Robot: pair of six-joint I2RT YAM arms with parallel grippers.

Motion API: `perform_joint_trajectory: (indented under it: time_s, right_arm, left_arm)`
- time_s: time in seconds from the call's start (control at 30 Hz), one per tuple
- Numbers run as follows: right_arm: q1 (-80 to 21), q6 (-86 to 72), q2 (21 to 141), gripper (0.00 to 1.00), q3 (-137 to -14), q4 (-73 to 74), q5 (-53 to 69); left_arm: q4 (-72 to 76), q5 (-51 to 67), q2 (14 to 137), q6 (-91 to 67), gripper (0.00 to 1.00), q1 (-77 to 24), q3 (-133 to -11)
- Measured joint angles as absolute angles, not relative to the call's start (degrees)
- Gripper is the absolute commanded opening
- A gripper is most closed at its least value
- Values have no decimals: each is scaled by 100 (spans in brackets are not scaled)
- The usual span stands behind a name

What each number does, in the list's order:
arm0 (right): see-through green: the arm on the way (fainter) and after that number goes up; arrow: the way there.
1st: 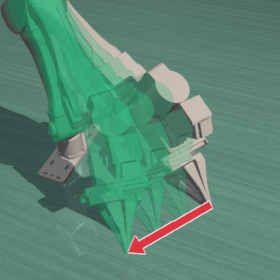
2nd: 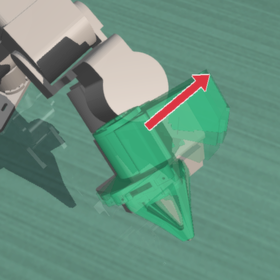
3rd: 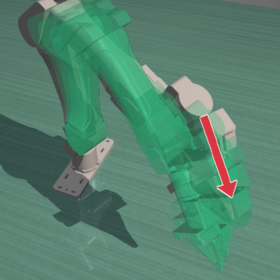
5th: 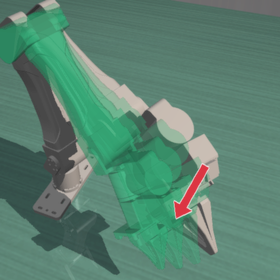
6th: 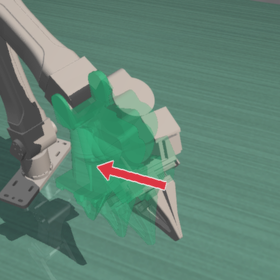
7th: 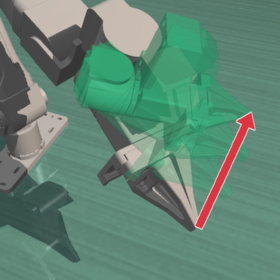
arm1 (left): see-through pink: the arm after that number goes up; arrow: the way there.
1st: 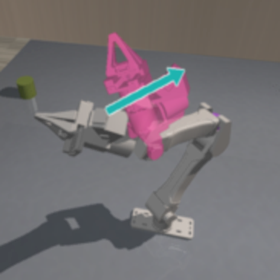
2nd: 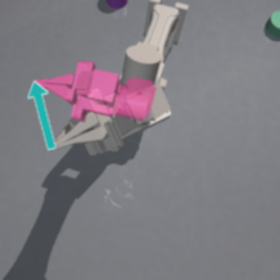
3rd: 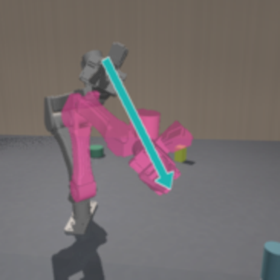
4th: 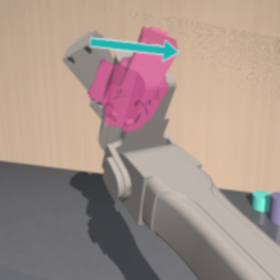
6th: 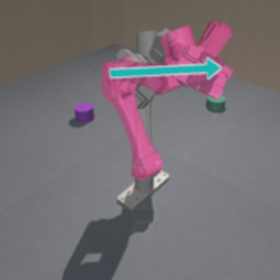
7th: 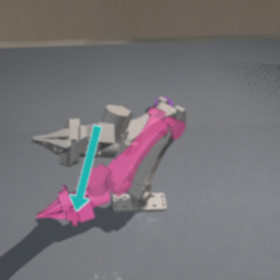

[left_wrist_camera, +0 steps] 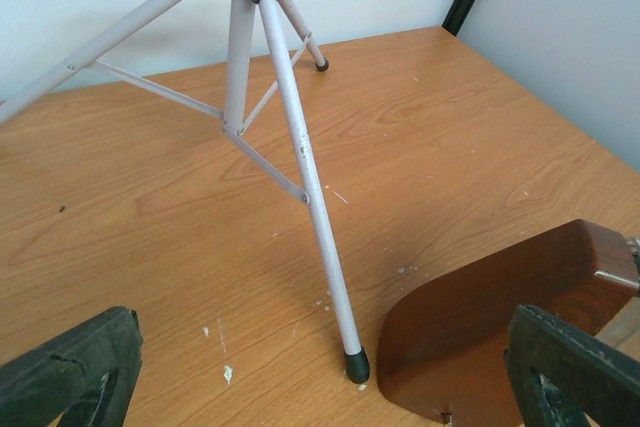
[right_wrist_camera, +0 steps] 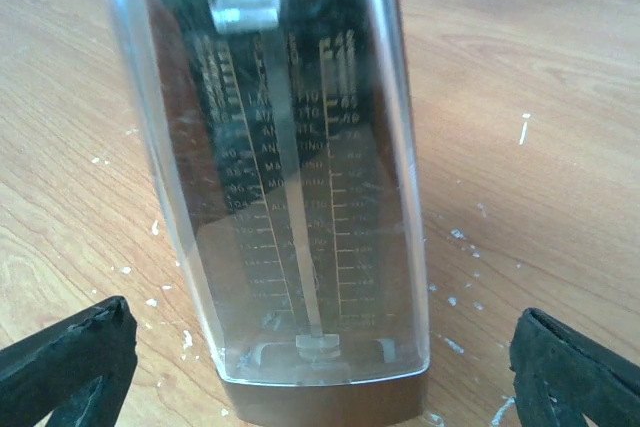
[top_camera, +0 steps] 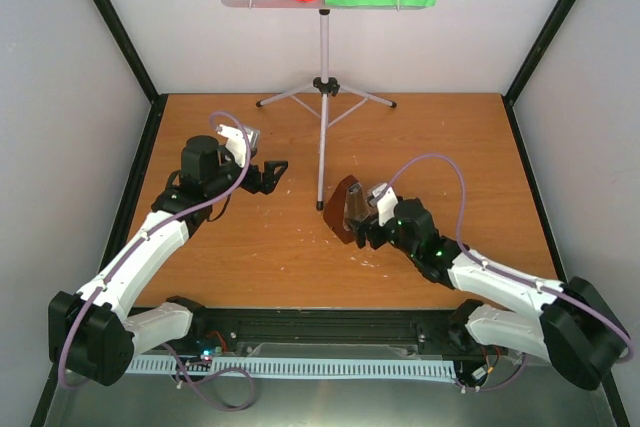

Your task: Pack up the instrument practice props

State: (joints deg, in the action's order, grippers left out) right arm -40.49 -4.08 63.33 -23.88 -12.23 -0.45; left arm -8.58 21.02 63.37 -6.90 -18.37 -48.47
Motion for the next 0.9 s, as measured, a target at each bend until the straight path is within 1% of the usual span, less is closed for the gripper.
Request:
perform_joint_trajectory:
  time_s: [0.27,0.37,0.47,0.53,0.67,0.77,0.9]
  right_arm:
    - [-4038,-390,4984,100,-2287,-773,-336]
    - [-3907,-445,4539,100,-2287,-628,-513]
    - [-3529,-567,4324,100,-2287,-475,-456]
    - [-3177,-738,4235,100,-2287,-386,-250]
    - [-2665,-1114,4027,100,-2287,-364,139]
    - [-2447,-1304,3900,100,-2287,-360,318]
    - [-2335,-1389,3708,100,-2285,-244,416]
  left_arm:
    - [-864,1955,6438,-690,99,-1837,-4849]
    - [-867,2220,6539,-703,99,-1837,-4849]
    - [-1017,2561,6707,-751,99,-1944,-4980]
    - [-1243,2613,6976,-814,99,-2204,-5308]
    - [-1468,2547,7422,-1007,99,-3094,-5977]
    - [-1496,2497,7579,-1160,99,-3647,-6263]
    - [-1627,2110,8012,-1210,100,-4053,-6692]
